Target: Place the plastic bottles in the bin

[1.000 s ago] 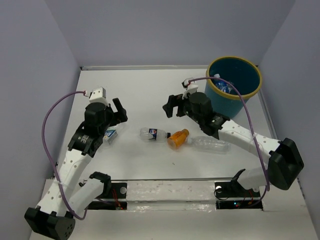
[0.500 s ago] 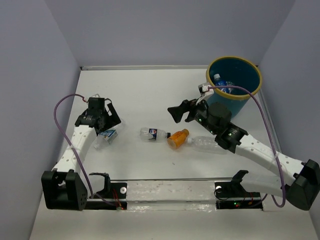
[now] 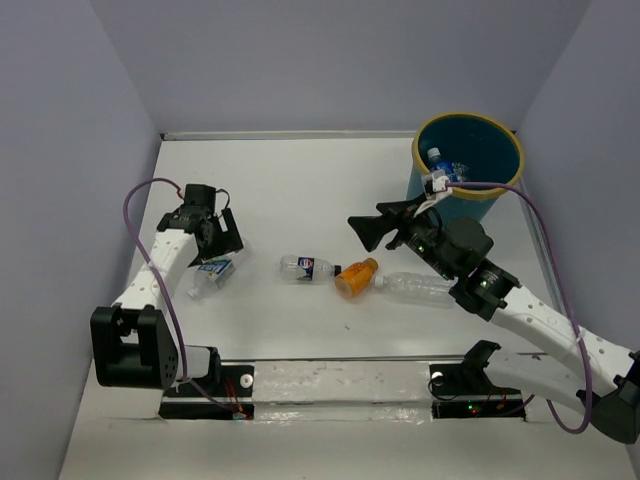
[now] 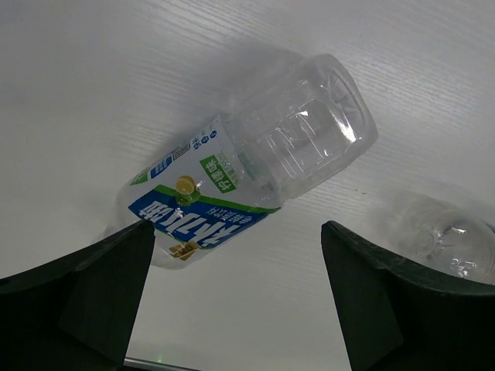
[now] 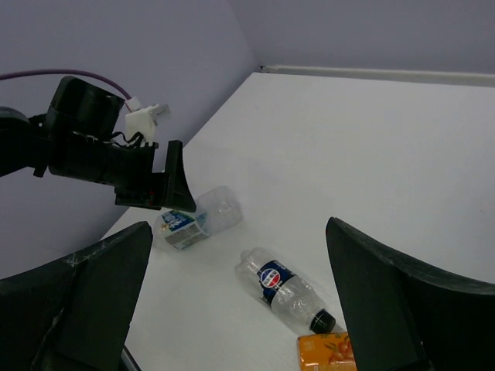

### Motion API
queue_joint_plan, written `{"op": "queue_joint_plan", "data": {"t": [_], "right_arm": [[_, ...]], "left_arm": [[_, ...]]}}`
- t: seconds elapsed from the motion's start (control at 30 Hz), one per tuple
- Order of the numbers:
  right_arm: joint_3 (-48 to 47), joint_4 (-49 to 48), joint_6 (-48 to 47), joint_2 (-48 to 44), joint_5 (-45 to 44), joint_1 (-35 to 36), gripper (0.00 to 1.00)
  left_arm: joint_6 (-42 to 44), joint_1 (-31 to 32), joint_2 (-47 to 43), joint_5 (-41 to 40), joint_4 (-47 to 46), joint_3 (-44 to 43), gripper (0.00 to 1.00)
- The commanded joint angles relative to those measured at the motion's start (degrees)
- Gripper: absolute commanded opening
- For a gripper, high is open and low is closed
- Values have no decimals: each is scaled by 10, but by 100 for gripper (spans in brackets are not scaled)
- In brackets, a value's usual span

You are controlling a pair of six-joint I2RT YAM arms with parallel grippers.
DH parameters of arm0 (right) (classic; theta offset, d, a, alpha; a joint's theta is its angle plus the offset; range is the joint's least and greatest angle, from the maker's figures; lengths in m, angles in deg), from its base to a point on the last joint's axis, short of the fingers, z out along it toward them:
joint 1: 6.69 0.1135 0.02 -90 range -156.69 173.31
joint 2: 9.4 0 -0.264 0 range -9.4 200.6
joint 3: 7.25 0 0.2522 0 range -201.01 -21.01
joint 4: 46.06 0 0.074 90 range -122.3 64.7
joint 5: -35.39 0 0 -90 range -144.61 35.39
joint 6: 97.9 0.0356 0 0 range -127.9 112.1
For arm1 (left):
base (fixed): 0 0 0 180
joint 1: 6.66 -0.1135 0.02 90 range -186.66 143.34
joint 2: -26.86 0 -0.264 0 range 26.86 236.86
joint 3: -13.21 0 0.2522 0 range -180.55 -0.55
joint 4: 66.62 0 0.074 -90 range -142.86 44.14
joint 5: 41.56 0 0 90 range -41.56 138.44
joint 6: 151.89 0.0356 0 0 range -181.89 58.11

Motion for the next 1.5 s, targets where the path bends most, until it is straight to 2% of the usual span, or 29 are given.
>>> {"op": "queue_joint_plan", "data": {"t": [0.0, 0.17, 0.23, 0.4, 0.57, 0.73, 0.87, 0.93, 1.03, 1.13, 1.27, 1.47], "right_arm": [[2, -11, -5, -18, -2, 5, 99], [3, -7, -5, -29, -4, 5, 99], [3, -6, -5, -31, -4, 5, 99], [-2, -1, -6, -29, -3, 5, 99], [-7, -3, -9, -11, -1, 5, 99], [-12, -3, -12, 8, 8, 5, 99], [-17, -4, -16, 22, 18, 5, 99], [-17, -4, -17, 24, 20, 5, 99], [-16, -6, -17, 23, 22, 5, 99], [-15, -10, -16, 24, 28, 5, 99], [-13, -13, -10, 20, 39, 5, 99], [-5, -13, -16, 3, 38, 5, 99]], "left_arm": [[12, 0, -7, 20, 18, 20, 99], [-3, 0, 10, 49, 5, 44, 99], [-12, 1, 23, 87, -6, 49, 99], [-40, 5, 35, 132, -84, 70, 99], [-102, 6, 41, 172, -176, 67, 99], [-135, 31, 69, 172, -218, 25, 99], [-93, 35, 67, 124, -171, -68, 99], [-69, 36, 41, 91, -151, -82, 99], [-15, 36, -4, 36, -127, -72, 99], [26, 36, -33, 42, -132, -34, 99], [91, 38, 17, 85, -118, -24, 99], [128, 79, 59, 42, -128, -46, 99]]}}
